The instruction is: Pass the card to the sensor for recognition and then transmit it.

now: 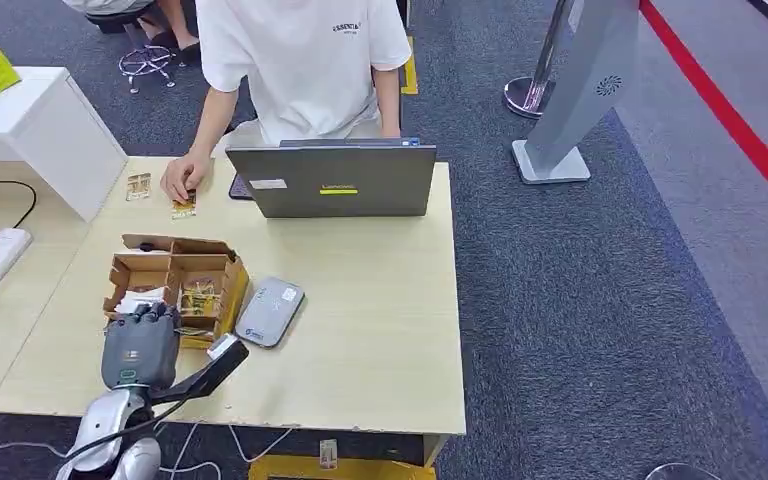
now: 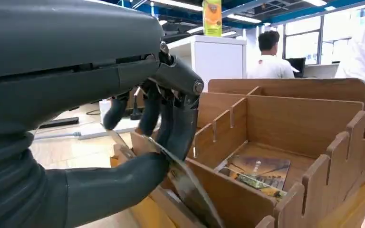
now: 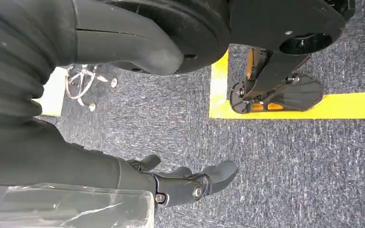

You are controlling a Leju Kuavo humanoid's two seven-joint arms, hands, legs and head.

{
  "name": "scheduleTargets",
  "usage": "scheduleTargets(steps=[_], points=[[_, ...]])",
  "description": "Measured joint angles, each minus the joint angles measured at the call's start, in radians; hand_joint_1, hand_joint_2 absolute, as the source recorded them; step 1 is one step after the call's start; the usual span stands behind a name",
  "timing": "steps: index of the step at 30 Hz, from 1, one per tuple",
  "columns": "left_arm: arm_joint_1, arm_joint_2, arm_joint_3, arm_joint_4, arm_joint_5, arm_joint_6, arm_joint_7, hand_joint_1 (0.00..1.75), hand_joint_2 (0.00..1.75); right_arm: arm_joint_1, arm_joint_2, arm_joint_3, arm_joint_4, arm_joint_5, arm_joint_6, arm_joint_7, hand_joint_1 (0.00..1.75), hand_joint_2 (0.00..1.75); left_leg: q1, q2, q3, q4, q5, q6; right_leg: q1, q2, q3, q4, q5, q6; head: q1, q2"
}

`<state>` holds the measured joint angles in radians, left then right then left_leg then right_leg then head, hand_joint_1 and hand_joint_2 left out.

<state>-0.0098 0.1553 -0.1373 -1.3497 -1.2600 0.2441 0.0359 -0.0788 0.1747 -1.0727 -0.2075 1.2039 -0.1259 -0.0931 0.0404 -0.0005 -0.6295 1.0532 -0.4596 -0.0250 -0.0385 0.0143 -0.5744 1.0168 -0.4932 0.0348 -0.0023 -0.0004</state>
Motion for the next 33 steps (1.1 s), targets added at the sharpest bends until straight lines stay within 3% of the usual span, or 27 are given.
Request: scheduleTargets(steps=[10,15,25,33], points=[[0.011,0.002,0.0,-0.01,0.011,-0.002,-0.003,1.75,1.75,0.0,0.0,0.0,0.0,0.0,0.0,-0.006,0.0,1.75,0.0,0.0,0.0,0.0,0.0,0.0,0.0,0.0,0.0,0.0,0.0,0.0,0.0,0.0],[0.028,0.002,0.0,-0.035,0.025,0.033,-0.03,1.75,1.75,0.0,-0.001,0.0,0.0,-0.001,-0.006,-0.008,0.0,1.75,0.0,0.0,0.0,0.0,0.0,0.0,0.0,0.0,0.0,0.0,0.0,0.0,0.0,0.0],[0.078,0.036,-0.056,-0.35,0.036,0.013,-0.041,1.75,1.75,0.001,-0.001,-0.008,0.0,-0.03,-0.018,-0.016,0.0,1.75,0.0,0.0,0.0,0.0,0.0,0.0,0.0,0.0,0.0,0.0,0.0,0.0,0.0,0.0],[0.092,0.058,-0.083,-0.432,0.039,0.012,-0.037,1.75,1.75,0.001,-0.001,-0.009,0.0,-0.031,-0.018,-0.017,0.0,1.75,0.0,0.0,0.0,0.0,0.0,0.0,0.0,0.0,0.0,0.0,0.0,0.0,0.0,0.0]])
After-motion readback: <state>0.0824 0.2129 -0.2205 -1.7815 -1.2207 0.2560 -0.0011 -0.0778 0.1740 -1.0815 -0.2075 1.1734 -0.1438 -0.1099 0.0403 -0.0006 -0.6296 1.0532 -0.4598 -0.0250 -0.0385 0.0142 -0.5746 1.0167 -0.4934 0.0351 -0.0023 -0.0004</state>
